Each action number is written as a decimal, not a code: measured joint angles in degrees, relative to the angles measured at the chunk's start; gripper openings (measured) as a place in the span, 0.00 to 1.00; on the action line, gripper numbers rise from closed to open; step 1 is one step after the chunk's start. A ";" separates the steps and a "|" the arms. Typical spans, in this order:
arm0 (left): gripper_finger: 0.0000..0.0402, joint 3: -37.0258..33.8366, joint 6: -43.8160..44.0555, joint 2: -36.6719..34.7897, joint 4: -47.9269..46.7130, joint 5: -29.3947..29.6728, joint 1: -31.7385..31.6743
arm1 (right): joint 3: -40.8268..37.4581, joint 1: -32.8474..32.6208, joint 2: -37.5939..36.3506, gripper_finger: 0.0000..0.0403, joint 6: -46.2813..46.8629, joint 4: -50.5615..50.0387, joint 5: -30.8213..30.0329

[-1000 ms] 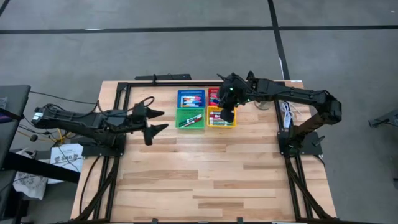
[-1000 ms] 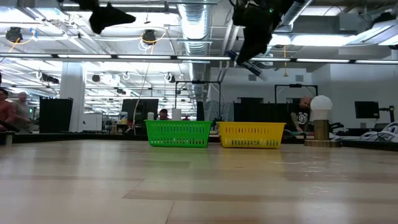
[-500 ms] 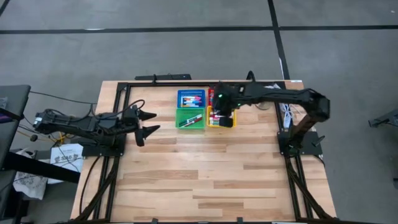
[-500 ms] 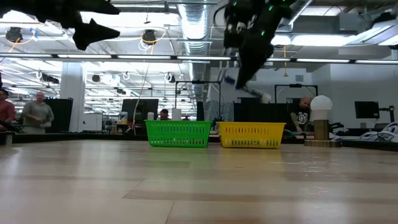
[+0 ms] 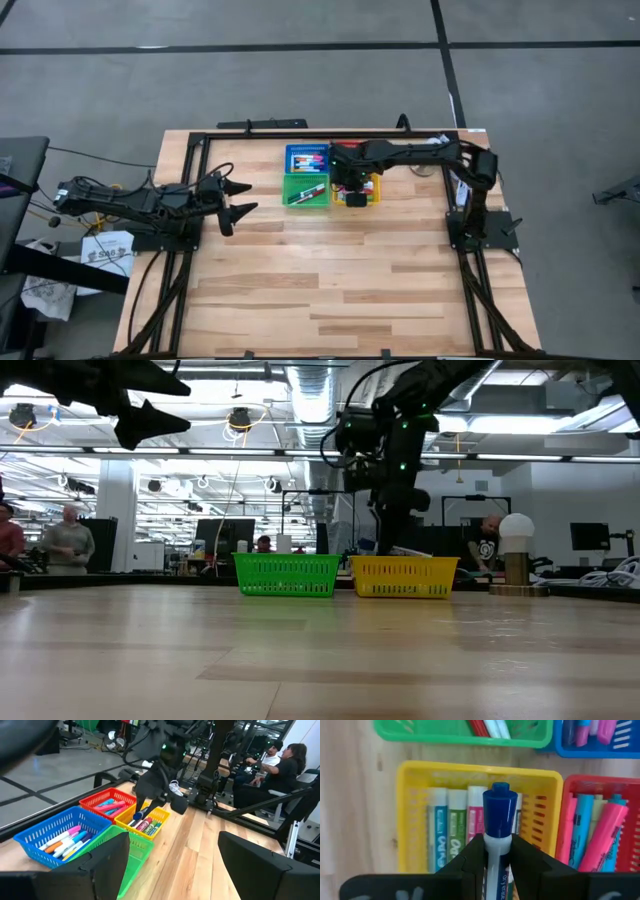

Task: Pick & Place Markers
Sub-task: Put the large blue marker into the yellow bin

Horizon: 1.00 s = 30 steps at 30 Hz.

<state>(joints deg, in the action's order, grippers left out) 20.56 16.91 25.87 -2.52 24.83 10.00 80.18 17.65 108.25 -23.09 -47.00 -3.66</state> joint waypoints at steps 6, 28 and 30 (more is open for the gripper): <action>0.76 0.00 -0.13 0.00 0.02 0.01 0.00 | 0.06 0.22 1.83 0.16 -1.45 -0.71 -0.40; 0.76 0.00 -0.17 0.00 0.04 0.01 0.00 | 0.06 1.29 3.58 0.18 -2.94 2.69 0.73; 0.76 0.00 -0.17 0.00 0.04 0.01 0.00 | 0.06 1.25 3.58 0.22 -3.04 2.68 0.74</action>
<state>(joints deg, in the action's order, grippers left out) 20.56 16.73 25.87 -2.48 24.84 10.00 80.25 18.90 111.83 -26.13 -44.32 -2.92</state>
